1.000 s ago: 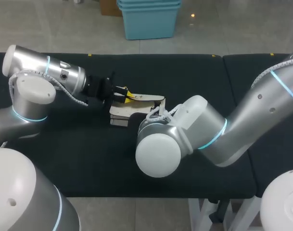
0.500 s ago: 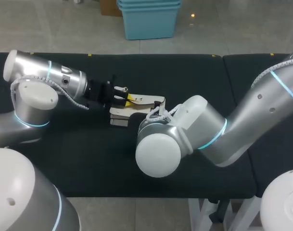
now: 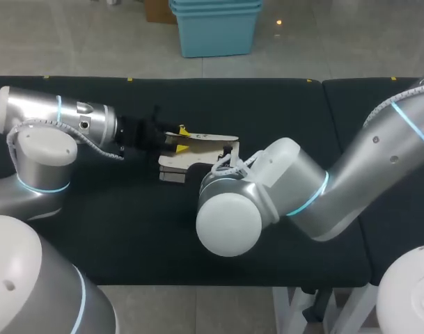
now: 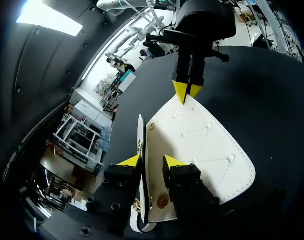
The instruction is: Pick up the bag, open it, inspect its contents, close it, and place it on the opposite side
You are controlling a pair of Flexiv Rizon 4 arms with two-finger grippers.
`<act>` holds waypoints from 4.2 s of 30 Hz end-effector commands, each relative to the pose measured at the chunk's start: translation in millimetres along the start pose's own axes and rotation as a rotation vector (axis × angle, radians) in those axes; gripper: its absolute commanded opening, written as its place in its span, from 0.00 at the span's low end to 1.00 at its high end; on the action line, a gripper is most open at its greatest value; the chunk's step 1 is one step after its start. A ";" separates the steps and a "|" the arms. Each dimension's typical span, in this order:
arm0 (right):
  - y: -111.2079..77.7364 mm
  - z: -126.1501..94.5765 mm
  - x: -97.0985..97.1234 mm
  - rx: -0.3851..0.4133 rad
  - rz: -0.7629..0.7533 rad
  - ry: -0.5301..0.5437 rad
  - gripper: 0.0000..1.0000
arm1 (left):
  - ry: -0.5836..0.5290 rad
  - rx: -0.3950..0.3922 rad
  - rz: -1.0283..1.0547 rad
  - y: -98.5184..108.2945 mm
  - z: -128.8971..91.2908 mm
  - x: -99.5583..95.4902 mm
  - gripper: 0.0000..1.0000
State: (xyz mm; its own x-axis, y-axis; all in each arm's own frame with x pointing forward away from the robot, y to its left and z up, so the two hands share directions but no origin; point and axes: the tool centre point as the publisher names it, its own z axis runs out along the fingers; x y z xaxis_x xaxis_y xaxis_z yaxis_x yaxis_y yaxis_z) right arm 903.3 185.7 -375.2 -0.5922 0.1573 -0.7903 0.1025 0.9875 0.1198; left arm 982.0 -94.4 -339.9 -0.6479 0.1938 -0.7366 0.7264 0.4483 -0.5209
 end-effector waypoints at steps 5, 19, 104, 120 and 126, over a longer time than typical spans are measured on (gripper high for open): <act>1.0 1.8 3.4 0.002 0.001 -0.005 0.00 | -0.043 -0.006 0.022 -2.9 -1.7 -1.5 0.18; 1.0 1.8 3.4 0.002 0.001 -0.005 0.00 | -0.070 -0.033 0.106 -6.7 -3.3 13.4 0.00; 1.0 1.8 3.4 0.002 0.001 -0.005 0.00 | -0.025 -0.073 0.036 2.5 18.1 25.7 0.00; 1.0 1.8 3.4 0.002 0.001 -0.005 0.00 | -0.083 -0.030 -0.044 -2.6 -8.9 6.4 1.00; 0.7 -3.2 -5.0 -0.001 0.007 -0.012 0.80 | -0.104 0.022 -0.109 -18.4 -32.0 -8.0 1.00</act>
State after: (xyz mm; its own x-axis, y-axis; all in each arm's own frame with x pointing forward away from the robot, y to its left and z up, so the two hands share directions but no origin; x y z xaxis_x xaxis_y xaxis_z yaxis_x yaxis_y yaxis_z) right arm 905.2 185.4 -371.3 -0.5852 0.1631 -0.7943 0.1056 0.9866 0.1248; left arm 974.2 -88.0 -320.8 -0.6930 0.0500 -0.7192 0.6588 0.4492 -0.6035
